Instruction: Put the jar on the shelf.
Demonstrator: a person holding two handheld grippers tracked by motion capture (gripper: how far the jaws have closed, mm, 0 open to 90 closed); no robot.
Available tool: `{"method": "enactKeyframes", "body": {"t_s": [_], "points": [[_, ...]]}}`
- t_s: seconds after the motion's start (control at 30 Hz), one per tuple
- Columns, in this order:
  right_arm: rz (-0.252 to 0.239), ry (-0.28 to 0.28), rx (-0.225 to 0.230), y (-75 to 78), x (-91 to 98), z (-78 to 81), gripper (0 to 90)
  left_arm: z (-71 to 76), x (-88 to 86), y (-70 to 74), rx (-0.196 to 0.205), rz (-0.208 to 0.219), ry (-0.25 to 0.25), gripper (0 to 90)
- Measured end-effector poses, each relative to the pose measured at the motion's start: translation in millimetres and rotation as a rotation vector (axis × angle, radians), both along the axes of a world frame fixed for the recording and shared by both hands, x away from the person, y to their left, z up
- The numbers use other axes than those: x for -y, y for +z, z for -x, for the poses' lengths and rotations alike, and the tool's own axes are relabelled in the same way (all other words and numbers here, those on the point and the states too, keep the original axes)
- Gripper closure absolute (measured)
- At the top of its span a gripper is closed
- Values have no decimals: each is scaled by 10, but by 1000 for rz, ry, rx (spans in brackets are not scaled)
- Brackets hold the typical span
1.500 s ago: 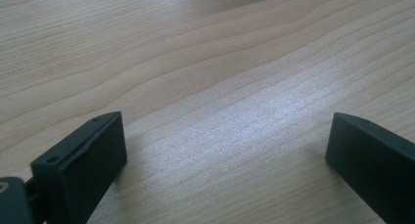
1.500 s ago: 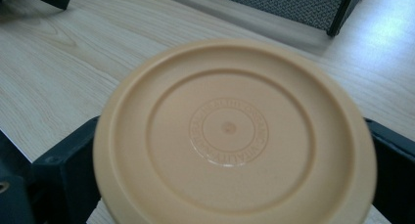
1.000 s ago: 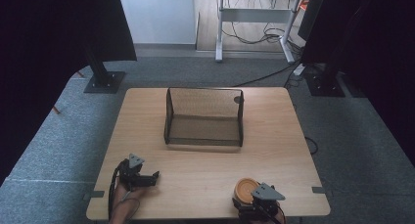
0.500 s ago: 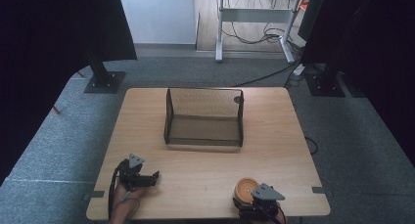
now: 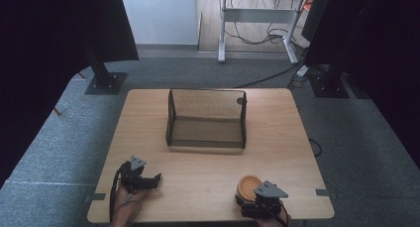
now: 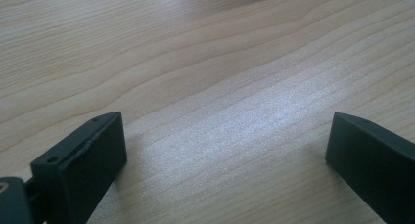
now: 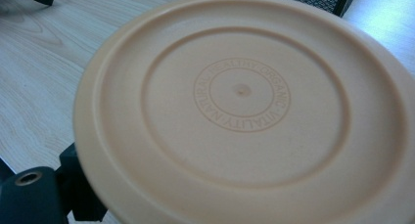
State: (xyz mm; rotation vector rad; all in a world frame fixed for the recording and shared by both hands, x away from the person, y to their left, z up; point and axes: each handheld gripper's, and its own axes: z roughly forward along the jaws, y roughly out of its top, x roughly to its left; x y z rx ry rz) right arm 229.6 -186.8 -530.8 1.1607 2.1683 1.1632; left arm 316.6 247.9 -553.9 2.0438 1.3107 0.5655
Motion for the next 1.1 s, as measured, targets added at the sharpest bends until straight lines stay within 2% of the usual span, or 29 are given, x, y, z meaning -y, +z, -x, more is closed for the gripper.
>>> {"method": "enactKeyframes", "body": {"t_s": [0.3, 1.1], "points": [[-4, -6, -10, 46, -23, -66, 91, 0, 0, 0, 0, 0, 0, 14], [-35, -4, -30, 145, -188, -390, 91, 0, 0, 0, 0, 1, 0, 14]]}}
